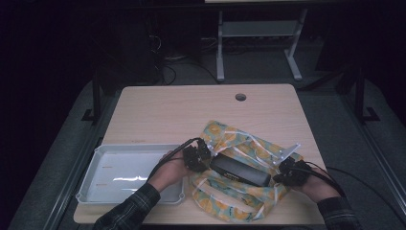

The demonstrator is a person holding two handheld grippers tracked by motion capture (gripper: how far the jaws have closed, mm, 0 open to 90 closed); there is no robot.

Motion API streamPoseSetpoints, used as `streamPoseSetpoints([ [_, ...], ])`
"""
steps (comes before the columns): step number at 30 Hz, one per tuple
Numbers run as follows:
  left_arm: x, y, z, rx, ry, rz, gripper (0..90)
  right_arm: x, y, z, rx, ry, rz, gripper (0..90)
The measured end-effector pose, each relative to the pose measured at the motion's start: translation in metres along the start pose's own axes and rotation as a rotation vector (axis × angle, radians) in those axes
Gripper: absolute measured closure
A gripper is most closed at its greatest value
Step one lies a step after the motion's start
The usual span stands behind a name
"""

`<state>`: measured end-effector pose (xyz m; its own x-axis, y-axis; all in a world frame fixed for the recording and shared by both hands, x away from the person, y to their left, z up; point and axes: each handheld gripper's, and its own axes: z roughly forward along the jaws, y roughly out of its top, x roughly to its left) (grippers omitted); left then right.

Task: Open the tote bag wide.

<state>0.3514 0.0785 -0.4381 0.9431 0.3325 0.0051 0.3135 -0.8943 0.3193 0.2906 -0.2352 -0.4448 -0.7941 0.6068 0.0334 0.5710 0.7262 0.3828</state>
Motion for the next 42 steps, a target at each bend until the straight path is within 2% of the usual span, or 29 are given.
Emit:
streamPoseSetpoints([
  [4, 0.005, 0.002, 0.001, -0.005, 0.000, -0.006, 89.9, 0.004, -0.002, -0.001, 0.004, 0.003, -0.003, 89.7],
  [8, 0.007, -0.001, -0.006, -0.067, -0.030, -0.033, 89.8, 0.005, -0.003, -0.005, -0.019, 0.001, 0.000, 89.1],
  [9, 0.007, -0.001, -0.006, -0.067, -0.030, -0.033, 89.8, 0.005, -0.003, -0.005, -0.019, 0.001, 0.000, 89.1],
  [12, 0.008, -0.005, -0.019, -0.131, -0.062, -0.052, 88.3, 0.005, -0.003, -0.018, -0.089, 0.007, 0.025, 86.4],
  [15, 0.009, -0.012, -0.034, -0.195, -0.100, -0.058, 83.3, 0.006, -0.001, -0.030, -0.156, 0.012, 0.036, 79.1],
  [16, 0.009, -0.012, -0.034, -0.195, -0.100, -0.058, 81.6, 0.006, -0.001, -0.030, -0.156, 0.012, 0.036, 79.1],
  [18, 0.009, -0.017, -0.043, -0.226, -0.114, -0.069, 78.2, 0.007, 0.002, -0.038, -0.209, 0.011, 0.047, 71.9],
  [20, 0.009, -0.022, -0.050, -0.264, -0.126, -0.074, 76.3, 0.008, 0.003, -0.039, -0.221, 0.013, 0.051, 69.2],
  [23, 0.007, -0.033, -0.062, -0.316, -0.141, -0.085, 67.2, 0.011, 0.008, -0.043, -0.257, 0.024, 0.053, 58.3],
  [28, 0.003, -0.047, -0.072, -0.347, -0.144, -0.093, 56.4, 0.019, 0.018, -0.043, -0.278, 0.042, 0.030, 52.1],
  [32, -0.001, -0.063, -0.075, -0.367, -0.131, -0.102, 52.6, 0.023, 0.023, -0.040, -0.273, 0.053, 0.011, 50.1],
  [34, -0.002, -0.071, -0.076, -0.360, -0.126, -0.109, 49.0, 0.027, 0.026, -0.037, -0.267, 0.058, -0.001, 49.0],
  [35, -0.003, -0.080, -0.076, -0.364, -0.124, -0.121, 48.4, 0.028, 0.027, -0.036, -0.269, 0.057, -0.005, 48.6],
  [36, -0.003, -0.080, -0.076, -0.364, -0.124, -0.121, 47.8, 0.029, 0.028, -0.036, -0.268, 0.058, -0.008, 48.3],
  [42, -0.007, -0.108, -0.080, -0.376, -0.108, -0.152, 46.4, 0.032, 0.031, -0.035, -0.268, 0.058, -0.015, 46.7],
])
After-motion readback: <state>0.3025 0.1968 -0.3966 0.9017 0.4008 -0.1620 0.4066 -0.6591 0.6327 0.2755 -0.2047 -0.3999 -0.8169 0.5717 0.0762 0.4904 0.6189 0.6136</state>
